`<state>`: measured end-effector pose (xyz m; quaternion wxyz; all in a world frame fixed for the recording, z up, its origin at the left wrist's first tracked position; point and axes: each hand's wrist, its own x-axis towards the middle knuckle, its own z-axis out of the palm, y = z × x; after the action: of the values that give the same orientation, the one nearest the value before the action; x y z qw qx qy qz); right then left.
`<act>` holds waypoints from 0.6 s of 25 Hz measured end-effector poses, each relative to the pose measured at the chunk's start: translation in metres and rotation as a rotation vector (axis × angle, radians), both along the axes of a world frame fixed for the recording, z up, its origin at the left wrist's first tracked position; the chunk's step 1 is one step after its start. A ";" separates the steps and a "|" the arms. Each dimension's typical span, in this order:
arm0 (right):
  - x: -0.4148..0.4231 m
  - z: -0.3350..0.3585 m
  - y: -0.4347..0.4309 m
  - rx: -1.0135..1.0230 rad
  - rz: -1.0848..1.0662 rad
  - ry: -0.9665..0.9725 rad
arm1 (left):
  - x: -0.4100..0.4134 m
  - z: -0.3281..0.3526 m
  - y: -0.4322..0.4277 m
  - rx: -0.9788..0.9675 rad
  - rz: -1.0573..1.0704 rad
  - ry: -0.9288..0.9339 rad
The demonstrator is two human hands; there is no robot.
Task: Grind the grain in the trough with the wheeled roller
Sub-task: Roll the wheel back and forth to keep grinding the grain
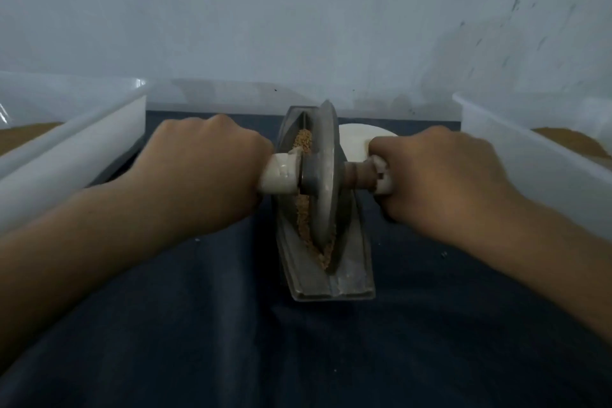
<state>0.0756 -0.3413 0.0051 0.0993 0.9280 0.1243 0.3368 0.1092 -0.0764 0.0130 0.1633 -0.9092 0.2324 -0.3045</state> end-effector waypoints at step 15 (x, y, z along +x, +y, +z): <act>0.013 -0.010 0.005 0.032 -0.044 -0.012 | -0.002 -0.007 -0.009 -0.057 -0.009 -0.124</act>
<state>0.0887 -0.3358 -0.0045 0.0926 0.9300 0.0979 0.3420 0.1076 -0.0851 0.0059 0.1500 -0.8919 0.2171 -0.3672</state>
